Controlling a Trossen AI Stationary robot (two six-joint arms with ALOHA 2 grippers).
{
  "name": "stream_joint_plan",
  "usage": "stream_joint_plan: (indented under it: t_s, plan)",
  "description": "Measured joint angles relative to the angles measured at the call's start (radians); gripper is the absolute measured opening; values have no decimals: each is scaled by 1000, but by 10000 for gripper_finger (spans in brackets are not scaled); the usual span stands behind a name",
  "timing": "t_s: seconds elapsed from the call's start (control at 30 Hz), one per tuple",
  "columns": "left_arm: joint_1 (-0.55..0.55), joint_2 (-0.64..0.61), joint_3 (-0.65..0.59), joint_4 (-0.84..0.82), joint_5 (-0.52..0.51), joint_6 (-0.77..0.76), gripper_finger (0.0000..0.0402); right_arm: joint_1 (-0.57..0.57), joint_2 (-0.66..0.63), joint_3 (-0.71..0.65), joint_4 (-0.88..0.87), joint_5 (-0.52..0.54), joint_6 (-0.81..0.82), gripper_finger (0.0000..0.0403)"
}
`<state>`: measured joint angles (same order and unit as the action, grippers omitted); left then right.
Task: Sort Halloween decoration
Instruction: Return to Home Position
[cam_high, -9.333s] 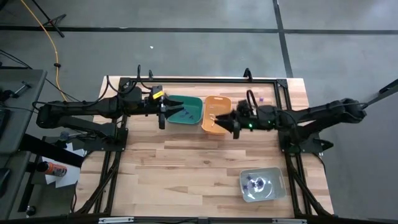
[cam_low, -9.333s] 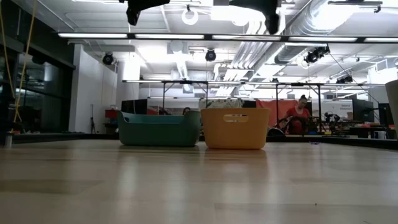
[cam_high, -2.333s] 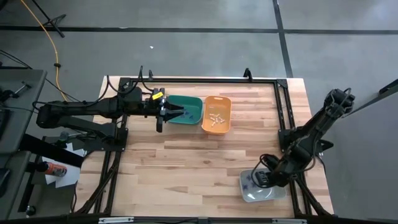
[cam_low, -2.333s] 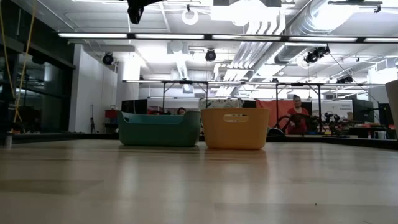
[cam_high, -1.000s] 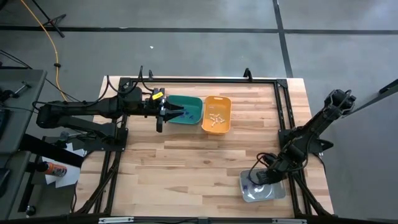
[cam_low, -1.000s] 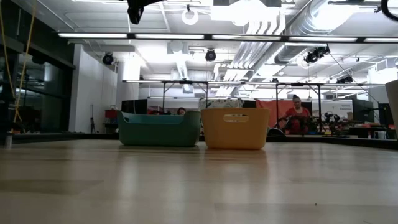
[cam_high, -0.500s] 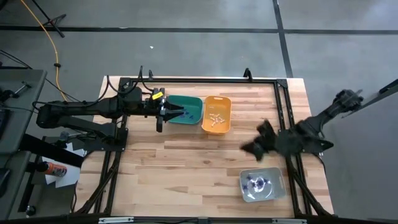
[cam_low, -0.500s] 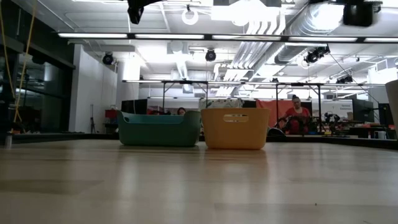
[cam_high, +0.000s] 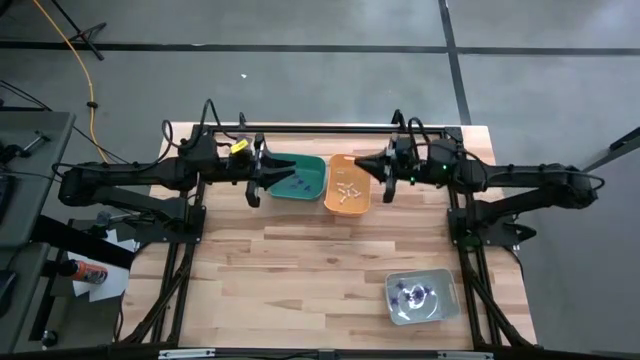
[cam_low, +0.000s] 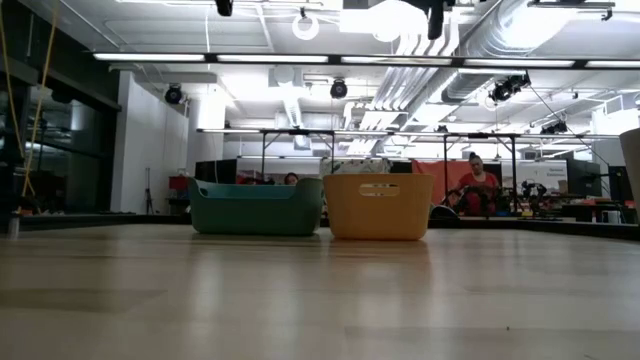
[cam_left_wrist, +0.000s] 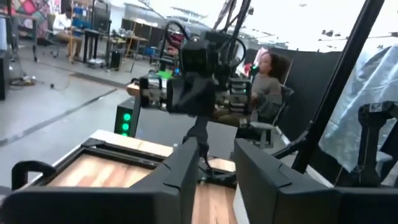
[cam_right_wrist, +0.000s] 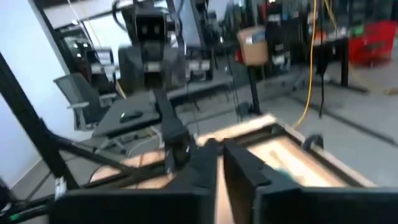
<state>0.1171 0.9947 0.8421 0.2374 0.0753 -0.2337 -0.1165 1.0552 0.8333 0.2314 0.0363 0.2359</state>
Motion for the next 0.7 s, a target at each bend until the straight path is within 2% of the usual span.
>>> stream_joint_plan:
  t_s: [0.07,0.23,0.33,0.7]
  plan:
    - [0,0,0,-8,4,1,78,-26,5,0,27,-28,-16,5]
    - [0,0,0,-7,53,16,10,-41,6,0,70,-100,-47,4]
    - [0,0,0,-7,48,23,8,-40,6,0,93,-142,-60,3]
    - [28,-33,-2,-10,51,6,1,-40,6,0,92,-181,-54,0]
